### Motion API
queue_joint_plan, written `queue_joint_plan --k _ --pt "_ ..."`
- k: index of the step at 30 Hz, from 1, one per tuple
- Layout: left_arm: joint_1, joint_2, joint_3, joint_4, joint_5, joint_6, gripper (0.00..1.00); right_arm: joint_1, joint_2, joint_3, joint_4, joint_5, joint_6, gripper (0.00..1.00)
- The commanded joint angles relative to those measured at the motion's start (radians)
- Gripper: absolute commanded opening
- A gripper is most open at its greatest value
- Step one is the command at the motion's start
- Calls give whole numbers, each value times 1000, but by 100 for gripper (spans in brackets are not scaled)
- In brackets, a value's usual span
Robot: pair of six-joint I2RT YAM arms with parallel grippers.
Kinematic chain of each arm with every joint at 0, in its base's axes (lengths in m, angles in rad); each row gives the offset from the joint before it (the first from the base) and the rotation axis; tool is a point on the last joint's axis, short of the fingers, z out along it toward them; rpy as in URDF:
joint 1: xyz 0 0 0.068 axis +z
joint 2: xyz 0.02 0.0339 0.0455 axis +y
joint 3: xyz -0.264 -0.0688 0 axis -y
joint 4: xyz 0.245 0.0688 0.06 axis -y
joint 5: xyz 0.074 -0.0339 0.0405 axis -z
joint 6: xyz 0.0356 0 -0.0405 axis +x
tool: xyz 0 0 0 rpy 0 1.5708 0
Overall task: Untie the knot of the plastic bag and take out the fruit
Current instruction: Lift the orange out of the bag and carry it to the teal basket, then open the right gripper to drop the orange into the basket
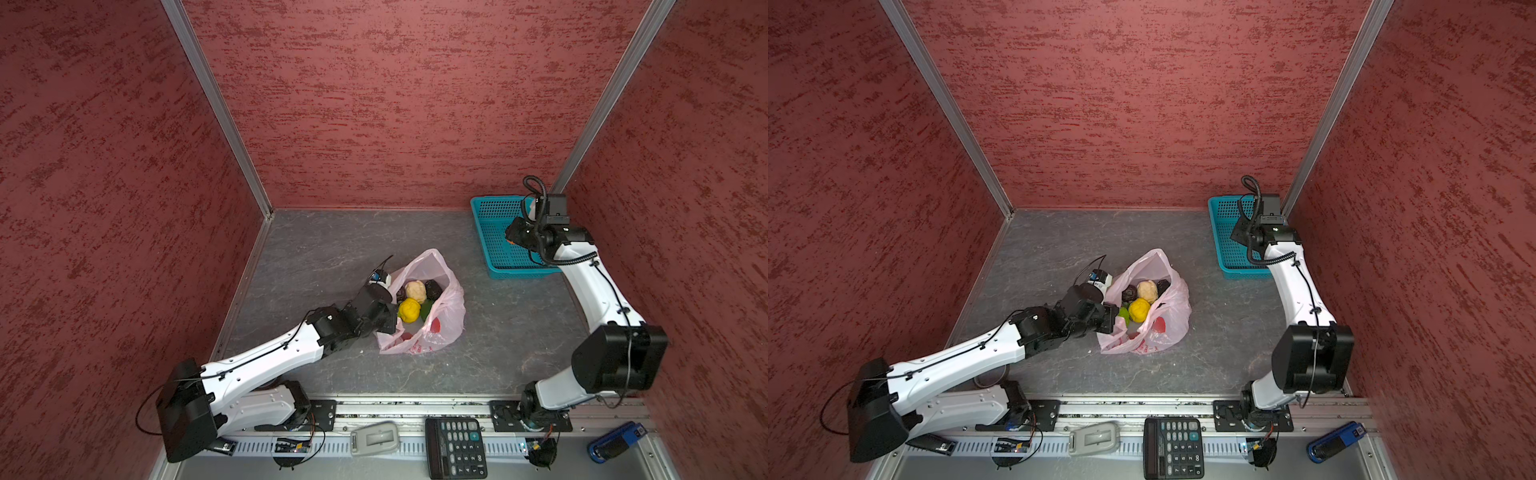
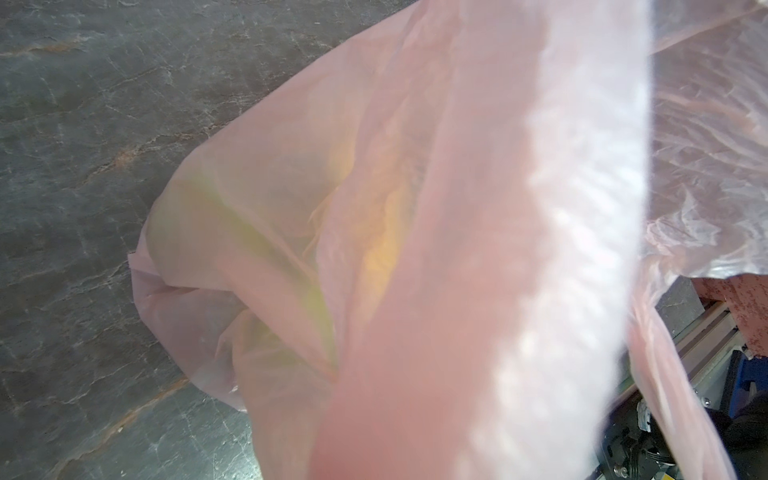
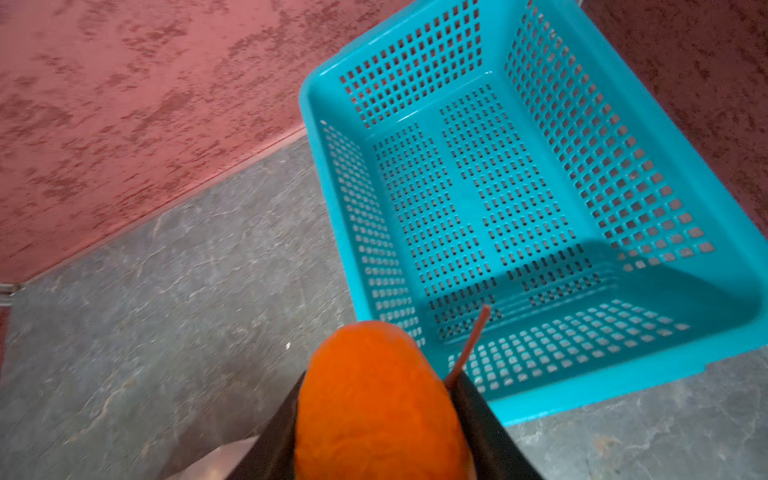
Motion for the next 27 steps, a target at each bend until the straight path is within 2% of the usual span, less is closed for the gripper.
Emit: queue_joint_plan --k 1,8,13,15,18,20,25,27 --pt "7 1 13 16 19 21 0 -54 74 -5 114 -21 -20 37" --pt "-4 -29 -2 -1 6 12 0 -102 283 83 110 -4 -41 37" --pt "-21 -56 -20 -11 -7 4 0 -104 346 85 110 18 -53 41" --pt "-27 -68 -29 -15 -8 4 0 -106 358 88 95 20 -57 48" --pt "-33 -86 -33 -31 -17 2 0 -107 347 83 87 25 -58 66" --pt "-34 -99 -35 -38 -25 -5 0 -106 333 84 81 26 -60 74" --pt "-40 -120 -50 -29 -37 -24 0 -106 301 85 60 32 -57 83" --pt "-46 -121 -50 -29 -45 -26 0 -104 272 70 61 15 -51 90"
